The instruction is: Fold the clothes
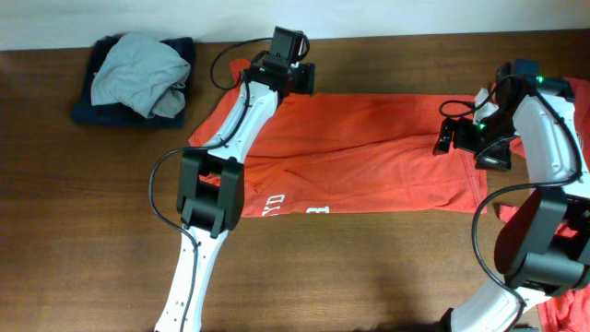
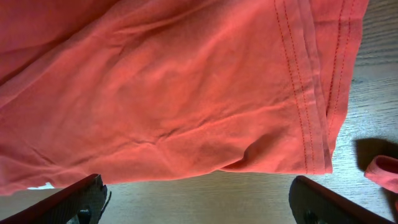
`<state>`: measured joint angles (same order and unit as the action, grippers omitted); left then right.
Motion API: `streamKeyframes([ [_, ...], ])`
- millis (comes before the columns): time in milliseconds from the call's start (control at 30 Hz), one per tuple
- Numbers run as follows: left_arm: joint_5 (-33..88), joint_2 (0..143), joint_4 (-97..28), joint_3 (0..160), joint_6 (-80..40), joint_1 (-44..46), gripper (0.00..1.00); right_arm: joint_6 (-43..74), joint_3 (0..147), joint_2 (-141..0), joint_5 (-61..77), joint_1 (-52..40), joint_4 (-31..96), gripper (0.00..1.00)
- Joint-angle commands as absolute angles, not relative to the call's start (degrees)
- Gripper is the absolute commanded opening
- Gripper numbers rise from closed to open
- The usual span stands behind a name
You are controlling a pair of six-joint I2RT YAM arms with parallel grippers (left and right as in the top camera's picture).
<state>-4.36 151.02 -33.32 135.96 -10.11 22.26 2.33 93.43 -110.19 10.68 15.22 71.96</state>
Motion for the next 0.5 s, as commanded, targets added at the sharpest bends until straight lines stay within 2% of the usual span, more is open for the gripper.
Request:
streamKeyframes([
  [0, -7.62, 152.48, -32.82, 135.83, -8.88, 21.58, 0.74, 1.74, 93.17, -109.34, 11.40, 14.96, 72.16, 0.99],
  [100, -7.60, 152.94, -32.34, 135.83, -8.91, 21.61, 0.72, 1.72, 93.17, -109.34, 11.40, 14.96, 72.16, 0.99],
  [267, -8.54, 153.14, -31.07, 135.83, -8.97, 21.61, 0.62, 1.72, 93.17, -109.34, 11.40, 14.96, 72.16, 0.99],
  [467, -9.50, 154.80, -29.67, 135.83, -9.15, 21.58, 0.62, 1.74, 93.17, -109.34, 11.40, 14.96, 72.16, 0.99],
])
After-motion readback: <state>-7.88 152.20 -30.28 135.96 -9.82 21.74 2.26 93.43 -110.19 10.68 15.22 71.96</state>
